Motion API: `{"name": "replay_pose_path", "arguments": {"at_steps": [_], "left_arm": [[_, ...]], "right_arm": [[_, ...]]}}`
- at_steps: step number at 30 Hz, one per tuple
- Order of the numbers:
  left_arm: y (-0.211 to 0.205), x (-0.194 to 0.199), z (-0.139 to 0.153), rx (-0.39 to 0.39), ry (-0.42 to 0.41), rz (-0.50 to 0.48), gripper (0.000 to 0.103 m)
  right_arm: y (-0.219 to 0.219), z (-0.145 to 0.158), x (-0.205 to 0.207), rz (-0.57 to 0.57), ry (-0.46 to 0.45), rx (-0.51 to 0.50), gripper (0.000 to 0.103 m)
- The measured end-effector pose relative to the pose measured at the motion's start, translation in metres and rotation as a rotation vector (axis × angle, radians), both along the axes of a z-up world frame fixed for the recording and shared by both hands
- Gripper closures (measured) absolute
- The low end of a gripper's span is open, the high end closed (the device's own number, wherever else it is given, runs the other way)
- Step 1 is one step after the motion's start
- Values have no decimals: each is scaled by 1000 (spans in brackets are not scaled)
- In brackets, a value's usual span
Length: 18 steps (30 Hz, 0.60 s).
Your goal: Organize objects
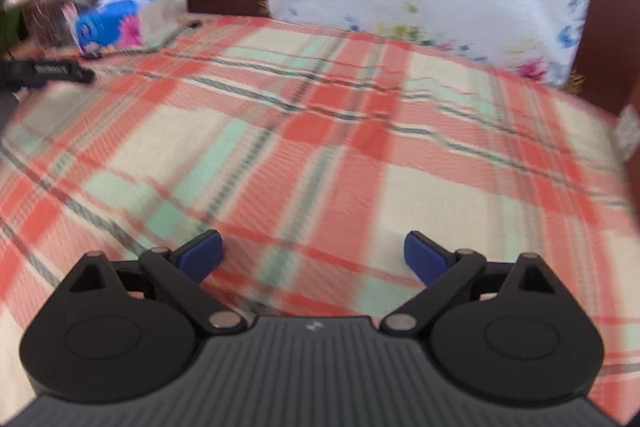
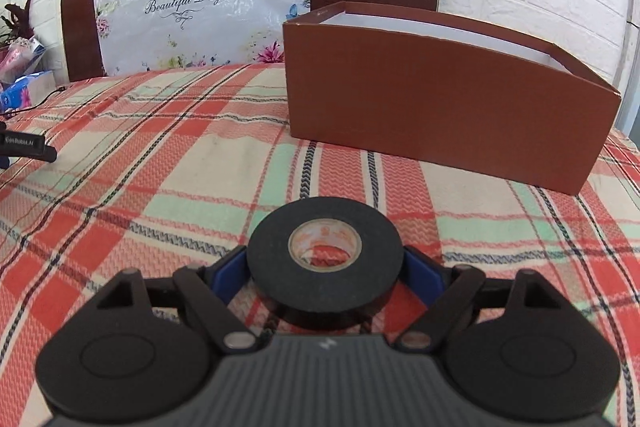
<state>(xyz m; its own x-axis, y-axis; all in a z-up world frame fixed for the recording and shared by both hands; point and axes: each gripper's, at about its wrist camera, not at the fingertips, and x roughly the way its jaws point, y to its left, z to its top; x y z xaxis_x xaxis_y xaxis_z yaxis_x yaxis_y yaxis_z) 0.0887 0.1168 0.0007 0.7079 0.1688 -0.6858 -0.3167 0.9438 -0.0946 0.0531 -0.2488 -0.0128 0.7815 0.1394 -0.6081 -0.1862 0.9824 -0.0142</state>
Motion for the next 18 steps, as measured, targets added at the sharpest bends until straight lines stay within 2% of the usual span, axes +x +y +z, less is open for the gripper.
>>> {"name": "replay_pose_path", "arguments": {"at_steps": [2,6,9,12,14,18], "left_arm": [[-34,-2,10,-68,4,-140,19],[-120,0,35,-65,16,-448,25],[-175,4,37,-90,95,-628,29],[-208,9,32,-118,155,-726,35],[-221,13,24,-116,190,-747,36],[-239,14,9,-116,243,-786,49]], "right_arm": [[-5,-1,2,2,11,29,16],[-5,-1,0,10,7,42,14],[-7,0,-6,9,6,42,13],[-12,0,-11,13,3,56,11],[-15,0,-10,11,10,76,11],[-17,-1,-8,20,14,98,10]]}}
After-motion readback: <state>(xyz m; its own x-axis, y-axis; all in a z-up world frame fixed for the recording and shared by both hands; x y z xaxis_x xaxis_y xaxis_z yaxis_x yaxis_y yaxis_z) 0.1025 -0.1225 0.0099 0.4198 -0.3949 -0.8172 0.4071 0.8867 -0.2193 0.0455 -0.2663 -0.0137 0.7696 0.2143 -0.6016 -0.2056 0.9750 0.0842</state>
